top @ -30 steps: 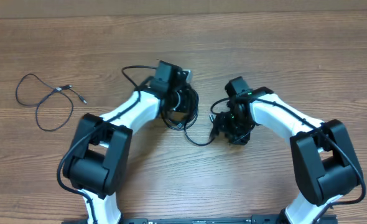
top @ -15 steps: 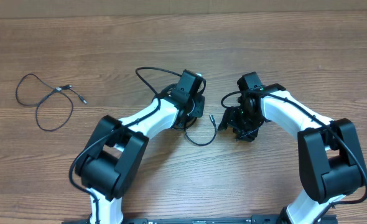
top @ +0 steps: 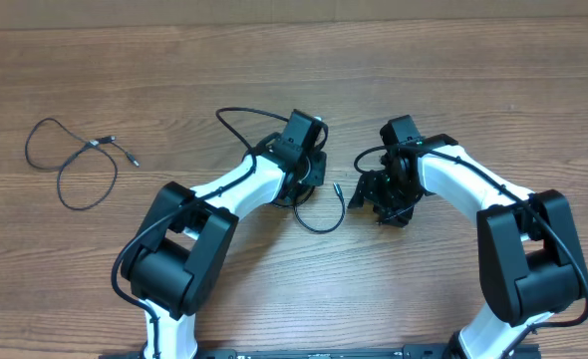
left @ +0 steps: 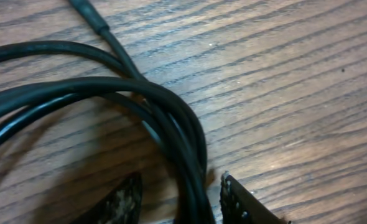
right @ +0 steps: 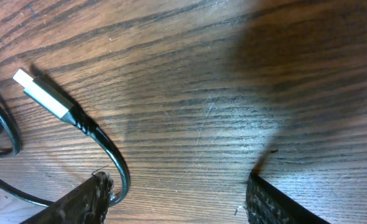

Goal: Untangle cables

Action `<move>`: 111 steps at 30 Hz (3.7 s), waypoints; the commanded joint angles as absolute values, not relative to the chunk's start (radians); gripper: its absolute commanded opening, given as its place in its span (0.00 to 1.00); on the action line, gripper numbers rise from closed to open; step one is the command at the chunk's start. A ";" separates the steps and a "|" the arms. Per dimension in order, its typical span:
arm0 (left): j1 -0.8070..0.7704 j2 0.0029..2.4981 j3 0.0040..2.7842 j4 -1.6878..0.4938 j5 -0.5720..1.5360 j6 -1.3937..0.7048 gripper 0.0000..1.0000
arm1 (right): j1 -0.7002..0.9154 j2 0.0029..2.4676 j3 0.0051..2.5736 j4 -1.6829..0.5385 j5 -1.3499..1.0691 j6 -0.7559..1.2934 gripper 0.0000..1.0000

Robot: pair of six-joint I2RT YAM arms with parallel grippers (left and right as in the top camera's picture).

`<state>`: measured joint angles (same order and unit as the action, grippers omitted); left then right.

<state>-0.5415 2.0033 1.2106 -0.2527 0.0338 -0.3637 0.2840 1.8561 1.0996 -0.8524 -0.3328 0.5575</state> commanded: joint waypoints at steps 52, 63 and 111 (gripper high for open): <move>-0.157 1.819 1.209 -0.449 1.021 0.106 0.04 | 0.236 1.876 1.106 -0.408 -1.161 0.236 0.51; -0.158 1.819 1.209 -0.451 1.022 0.105 0.04 | 0.268 1.876 1.106 -0.239 -1.055 0.353 0.19; -0.157 1.819 1.209 -0.464 0.932 0.105 0.04 | 0.358 1.876 1.106 -0.339 -0.457 0.413 0.04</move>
